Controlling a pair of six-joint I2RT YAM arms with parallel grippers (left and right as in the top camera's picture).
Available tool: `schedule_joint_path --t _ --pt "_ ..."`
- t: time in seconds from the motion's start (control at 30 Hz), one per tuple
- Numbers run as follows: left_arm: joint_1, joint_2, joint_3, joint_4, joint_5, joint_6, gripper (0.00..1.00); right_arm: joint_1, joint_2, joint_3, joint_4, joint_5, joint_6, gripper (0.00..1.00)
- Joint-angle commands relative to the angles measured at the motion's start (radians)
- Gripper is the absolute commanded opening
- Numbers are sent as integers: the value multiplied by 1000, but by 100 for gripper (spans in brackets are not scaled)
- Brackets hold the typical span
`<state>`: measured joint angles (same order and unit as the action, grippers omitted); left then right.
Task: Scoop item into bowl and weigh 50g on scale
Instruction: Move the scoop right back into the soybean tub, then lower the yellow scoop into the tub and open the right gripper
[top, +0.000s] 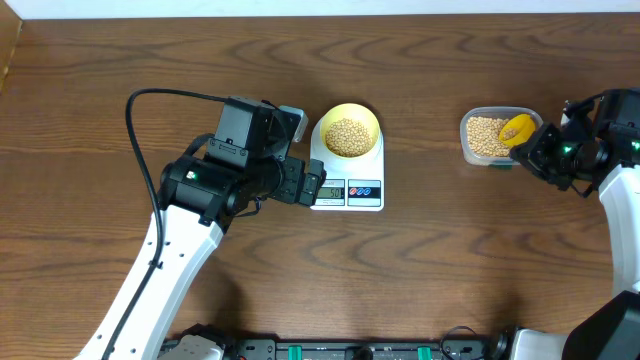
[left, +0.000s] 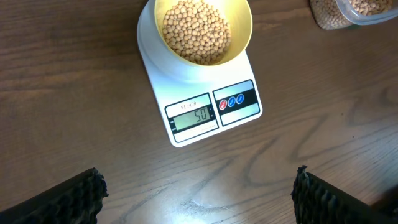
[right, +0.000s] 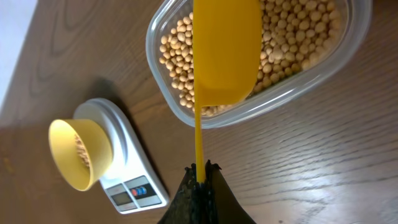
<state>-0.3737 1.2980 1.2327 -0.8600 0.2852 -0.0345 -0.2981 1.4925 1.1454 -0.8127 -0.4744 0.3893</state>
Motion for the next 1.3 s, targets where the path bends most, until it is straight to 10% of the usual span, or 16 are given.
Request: schedule_joint_path --t 0.0,0.6,1.27 --pt "3 -9 28 -2 -7 -12 98 -2 -23 19 -2 25 -117 2" --pt "3 -9 28 -2 -7 -12 98 27 -21 19 -7 182 -380 1" --pt "3 -9 28 -2 -7 -12 98 38 80 17 24 176 -274 1"
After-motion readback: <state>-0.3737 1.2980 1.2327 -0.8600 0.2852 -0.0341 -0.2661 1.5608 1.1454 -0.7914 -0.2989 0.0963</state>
